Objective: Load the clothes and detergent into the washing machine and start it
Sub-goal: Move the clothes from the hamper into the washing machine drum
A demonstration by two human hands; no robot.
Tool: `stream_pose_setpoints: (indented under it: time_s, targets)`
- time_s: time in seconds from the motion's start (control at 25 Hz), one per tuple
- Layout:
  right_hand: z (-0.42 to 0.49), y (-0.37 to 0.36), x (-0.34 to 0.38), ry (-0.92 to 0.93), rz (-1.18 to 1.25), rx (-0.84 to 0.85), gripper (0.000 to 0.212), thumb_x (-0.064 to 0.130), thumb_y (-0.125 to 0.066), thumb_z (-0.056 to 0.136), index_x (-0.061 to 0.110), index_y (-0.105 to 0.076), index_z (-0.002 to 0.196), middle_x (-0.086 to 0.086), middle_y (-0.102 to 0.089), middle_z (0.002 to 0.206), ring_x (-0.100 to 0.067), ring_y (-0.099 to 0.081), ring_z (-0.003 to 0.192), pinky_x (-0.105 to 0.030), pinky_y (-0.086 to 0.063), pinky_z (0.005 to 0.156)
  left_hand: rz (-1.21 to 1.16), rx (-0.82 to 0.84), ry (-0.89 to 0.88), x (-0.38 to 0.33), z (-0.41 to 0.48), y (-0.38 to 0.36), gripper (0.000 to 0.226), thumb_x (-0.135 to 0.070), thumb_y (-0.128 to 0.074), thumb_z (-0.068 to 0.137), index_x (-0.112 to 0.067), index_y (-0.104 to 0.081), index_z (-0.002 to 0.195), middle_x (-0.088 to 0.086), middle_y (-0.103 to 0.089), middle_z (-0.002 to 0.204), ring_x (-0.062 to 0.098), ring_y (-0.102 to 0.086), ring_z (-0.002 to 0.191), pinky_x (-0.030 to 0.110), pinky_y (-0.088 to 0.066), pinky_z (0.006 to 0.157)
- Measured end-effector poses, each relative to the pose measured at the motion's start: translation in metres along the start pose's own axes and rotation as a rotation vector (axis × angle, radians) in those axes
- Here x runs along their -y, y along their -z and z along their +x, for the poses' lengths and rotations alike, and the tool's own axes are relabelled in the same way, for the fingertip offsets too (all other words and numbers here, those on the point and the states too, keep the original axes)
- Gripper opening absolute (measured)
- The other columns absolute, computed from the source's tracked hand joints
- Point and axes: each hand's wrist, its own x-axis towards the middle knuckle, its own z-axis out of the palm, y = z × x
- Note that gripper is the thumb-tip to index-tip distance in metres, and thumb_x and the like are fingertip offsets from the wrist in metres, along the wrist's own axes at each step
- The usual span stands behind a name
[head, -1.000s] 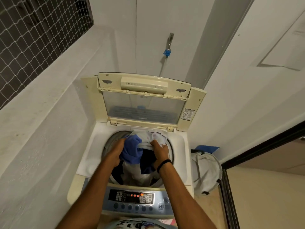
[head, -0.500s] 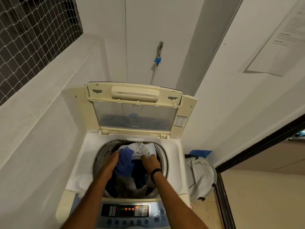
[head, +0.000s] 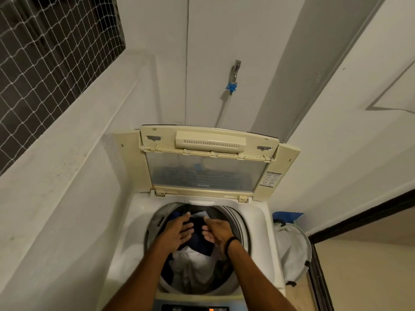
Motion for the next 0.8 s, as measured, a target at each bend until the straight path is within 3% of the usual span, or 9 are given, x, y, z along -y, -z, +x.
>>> stream_pose_setpoints:
  time_s: [0.2,0.32,0.4,0.56,0.8]
  targets:
    - [0.035,-0.003,0.006,-0.036,0.256,-0.039,0.026,0.032,-0.071,0.088,0.006,-0.071,0.089,-0.007,-0.067,0.073,-0.013,-0.060,0.056,-0.024,-0.055,0.058,-0.156,0.034,-0.008,-0.020,0.031,-0.011,0.033,-0.035,-0.067,0.091,-0.015,-0.063,0.118,0.015,-0.062,0.129,0.028,-0.061,0.113,0.038,-0.049,0.098]
    - [0.050,-0.009,0.011,-0.072,0.347,-0.072,0.031,0.033,-0.074,0.085,0.004,-0.070,0.094,-0.007,-0.066,0.077,-0.012,-0.061,0.062,-0.024,-0.057,0.062,-0.237,0.035,0.009,-0.022,0.049,-0.020,0.053,-0.036,-0.070,0.089,-0.009,-0.055,0.133,0.019,-0.054,0.140,0.032,-0.054,0.127,0.039,-0.047,0.102]
    - [0.064,-0.015,0.013,-0.097,0.413,-0.099,0.040,0.037,-0.076,0.082,0.002,-0.069,0.100,-0.008,-0.066,0.085,-0.014,-0.063,0.071,-0.027,-0.058,0.073,-0.283,0.028,0.023,-0.024,0.059,-0.027,0.066,-0.037,-0.072,0.087,-0.007,-0.049,0.140,0.019,-0.049,0.145,0.032,-0.049,0.133,0.039,-0.044,0.108]
    - [0.085,-0.021,0.020,-0.119,0.655,-0.069,0.050,0.033,-0.073,0.085,-0.002,-0.061,0.119,-0.015,-0.067,0.110,-0.022,-0.064,0.104,-0.035,-0.051,0.099,-0.391,0.008,0.013,-0.028,0.078,-0.039,0.061,-0.035,-0.073,0.087,-0.003,-0.054,0.135,0.017,-0.054,0.139,0.028,-0.050,0.132,0.038,-0.040,0.114]
    - [0.091,-0.036,0.015,-0.101,0.840,-0.055,0.045,0.028,-0.066,0.091,-0.004,-0.057,0.121,-0.013,-0.067,0.093,-0.019,-0.065,0.082,-0.028,-0.060,0.069,-0.479,-0.086,-0.032,-0.017,0.099,-0.051,0.063,-0.036,-0.077,0.081,0.003,-0.059,0.127,0.018,-0.066,0.120,0.028,-0.062,0.118,0.041,-0.048,0.106]
